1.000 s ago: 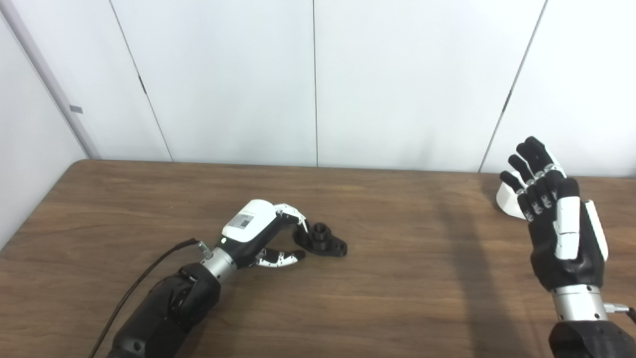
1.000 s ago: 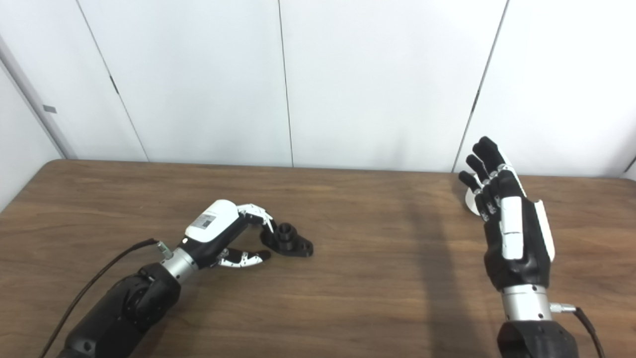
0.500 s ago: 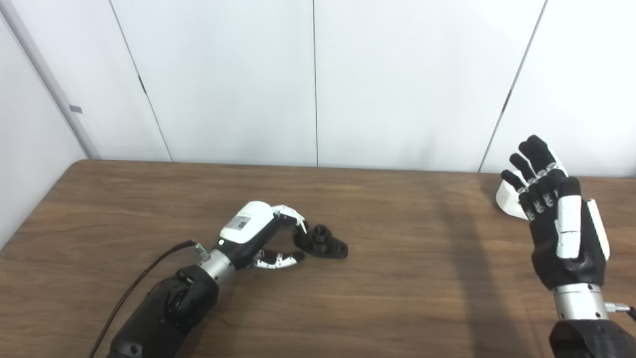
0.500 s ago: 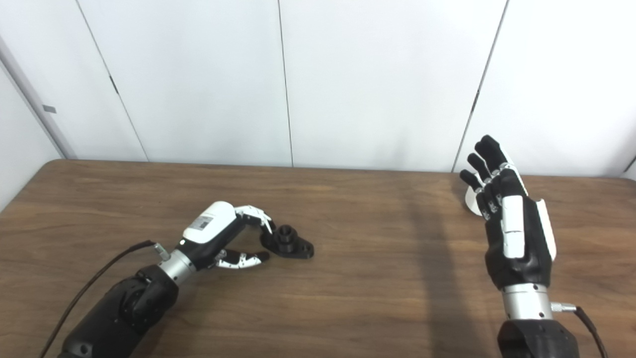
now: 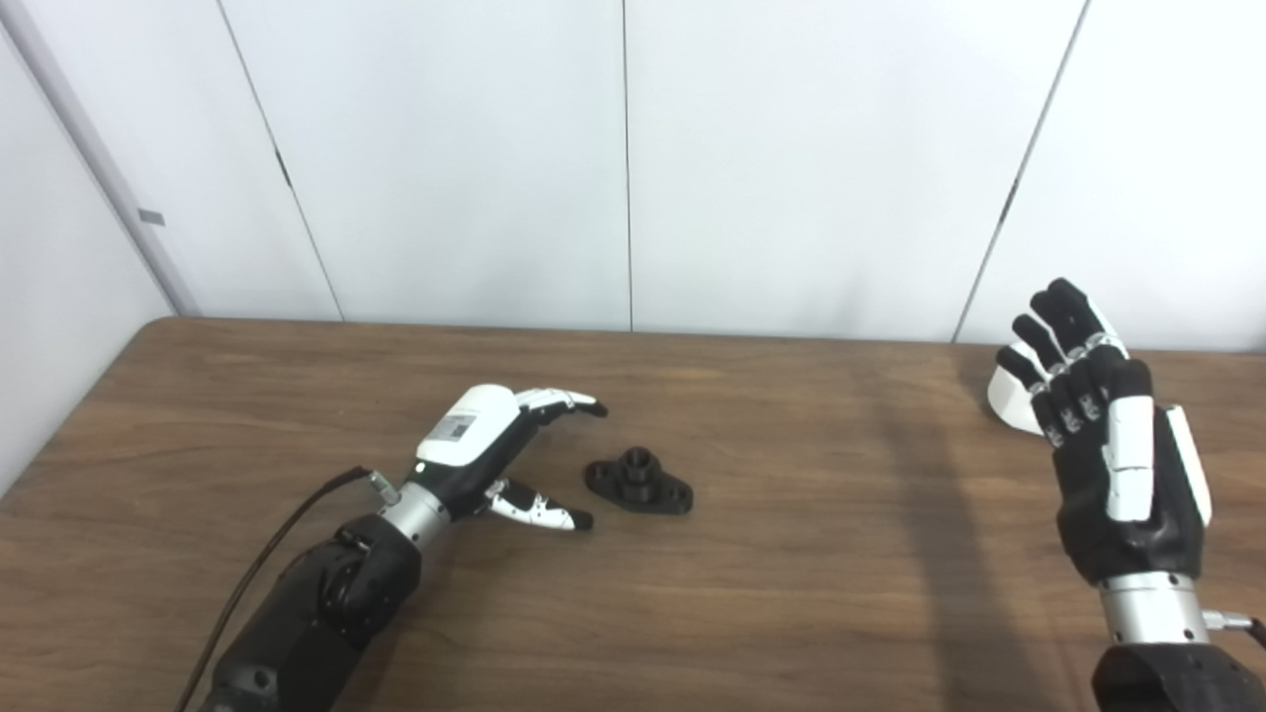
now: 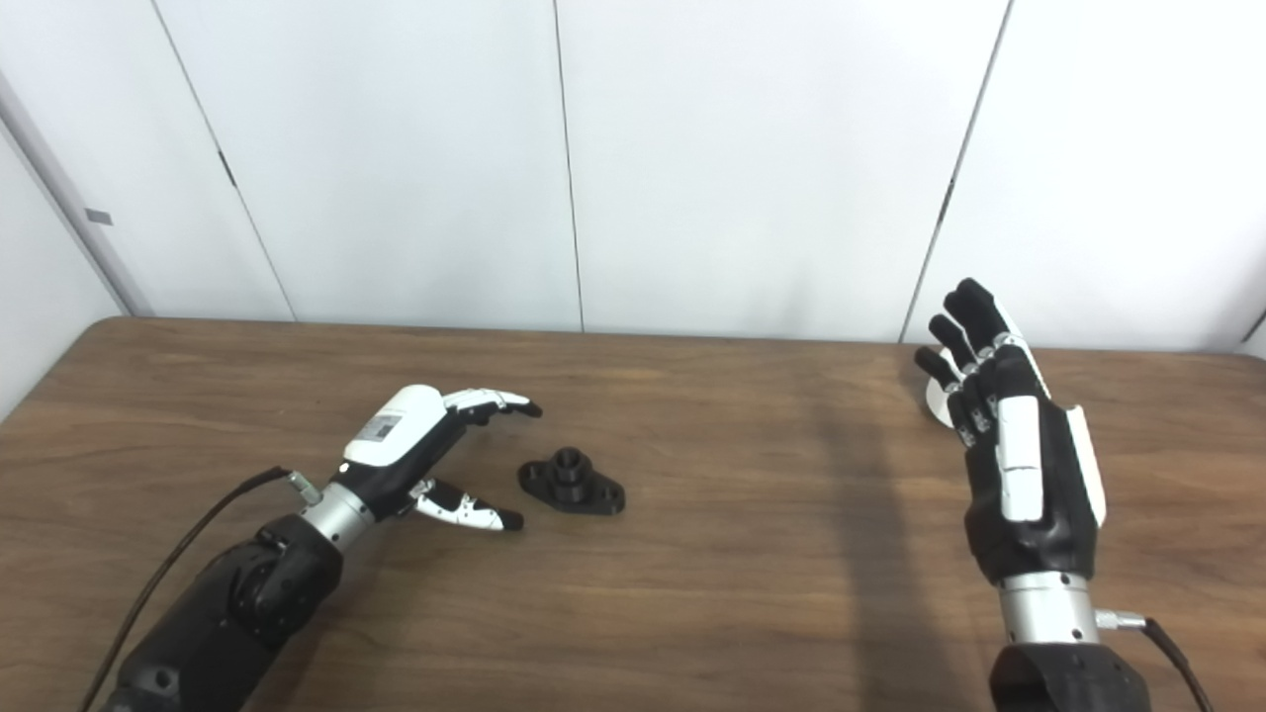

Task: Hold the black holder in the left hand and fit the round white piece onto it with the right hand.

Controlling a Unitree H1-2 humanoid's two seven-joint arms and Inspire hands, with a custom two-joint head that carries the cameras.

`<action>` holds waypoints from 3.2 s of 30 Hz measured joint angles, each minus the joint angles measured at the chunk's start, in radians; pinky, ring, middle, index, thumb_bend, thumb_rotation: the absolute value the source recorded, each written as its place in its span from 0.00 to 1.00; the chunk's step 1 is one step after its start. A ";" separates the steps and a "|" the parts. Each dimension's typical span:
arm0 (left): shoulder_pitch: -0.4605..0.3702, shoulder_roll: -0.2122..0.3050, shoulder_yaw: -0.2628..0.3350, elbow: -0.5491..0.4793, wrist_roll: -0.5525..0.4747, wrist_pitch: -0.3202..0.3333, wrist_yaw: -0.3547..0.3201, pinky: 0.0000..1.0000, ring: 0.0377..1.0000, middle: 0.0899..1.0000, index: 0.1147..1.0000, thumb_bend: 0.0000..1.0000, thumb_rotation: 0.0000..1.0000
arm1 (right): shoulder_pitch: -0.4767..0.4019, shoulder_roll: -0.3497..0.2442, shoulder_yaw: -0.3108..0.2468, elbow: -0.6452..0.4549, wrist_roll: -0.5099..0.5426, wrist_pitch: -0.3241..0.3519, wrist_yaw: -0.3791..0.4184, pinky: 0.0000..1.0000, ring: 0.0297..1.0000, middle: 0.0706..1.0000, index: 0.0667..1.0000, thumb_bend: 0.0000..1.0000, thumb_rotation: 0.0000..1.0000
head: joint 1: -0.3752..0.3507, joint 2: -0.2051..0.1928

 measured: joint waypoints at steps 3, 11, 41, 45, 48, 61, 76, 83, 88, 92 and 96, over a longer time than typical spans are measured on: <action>-0.016 0.000 0.000 0.017 0.000 0.014 -0.024 0.74 0.84 0.85 0.77 1.00 0.21 | 0.001 0.000 0.000 0.000 0.000 0.000 0.000 0.87 0.92 0.93 0.89 0.53 0.89 | -0.006 0.000; -0.066 0.005 -0.024 0.083 0.011 0.014 -0.035 0.77 0.84 0.83 0.72 1.00 0.22 | 0.002 0.002 0.010 0.000 -0.008 -0.003 0.000 0.85 0.90 0.91 0.88 0.52 0.91 | -0.029 0.000; -0.148 0.033 -0.176 0.195 0.155 0.007 0.113 0.91 0.84 0.78 0.60 1.00 0.32 | 0.031 0.034 0.026 -0.007 -0.062 -0.003 -0.006 0.84 0.90 0.91 0.88 0.56 0.89 | -0.095 -0.018; -0.147 0.020 -0.176 0.191 0.146 0.019 0.109 0.93 0.86 0.79 0.60 1.00 0.31 | 0.033 0.032 0.028 -0.007 -0.066 -0.003 -0.005 0.84 0.90 0.91 0.88 0.54 0.90 | -0.097 -0.025; -0.145 0.008 -0.175 0.181 0.123 0.033 0.092 0.94 0.86 0.79 0.59 1.00 0.29 | 0.033 0.032 0.029 -0.007 -0.066 -0.005 -0.004 0.84 0.90 0.91 0.88 0.54 0.90 | -0.095 -0.025; -0.143 -0.018 -0.178 0.169 0.114 0.043 0.084 0.91 0.84 0.78 0.57 1.00 0.29 | 0.033 0.028 0.035 -0.007 -0.071 -0.007 -0.004 0.83 0.90 0.90 0.87 0.54 0.91 | -0.100 -0.017; -0.145 -0.027 -0.191 0.181 0.113 0.026 0.103 0.93 0.85 0.78 0.53 1.00 0.30 | 0.033 0.033 0.038 -0.011 -0.080 -0.006 -0.005 0.82 0.89 0.90 0.87 0.53 0.90 | -0.110 -0.018; -0.148 -0.030 -0.198 0.194 0.113 0.016 0.121 0.94 0.85 0.77 0.52 1.00 0.29 | 0.033 0.034 0.040 -0.011 -0.083 -0.006 -0.005 0.83 0.90 0.91 0.87 0.54 0.91 | -0.117 -0.017; -0.148 -0.030 -0.203 0.194 0.111 0.016 0.123 0.95 0.85 0.77 0.52 1.00 0.28 | 0.033 0.034 0.040 -0.012 -0.083 -0.006 -0.005 0.84 0.90 0.91 0.87 0.53 0.90 | -0.117 -0.015; -0.148 -0.031 -0.206 0.199 0.097 0.011 0.124 0.96 0.85 0.76 0.50 1.00 0.24 | 0.033 0.034 0.040 -0.013 -0.083 -0.006 -0.005 0.83 0.90 0.91 0.88 0.54 0.91 | -0.117 -0.014; -0.152 -0.032 -0.210 0.209 0.084 -0.003 0.126 0.96 0.85 0.75 0.49 0.98 0.22 | 0.033 0.036 0.041 -0.015 -0.083 -0.006 -0.005 0.83 0.90 0.91 0.87 0.54 0.90 | -0.118 -0.014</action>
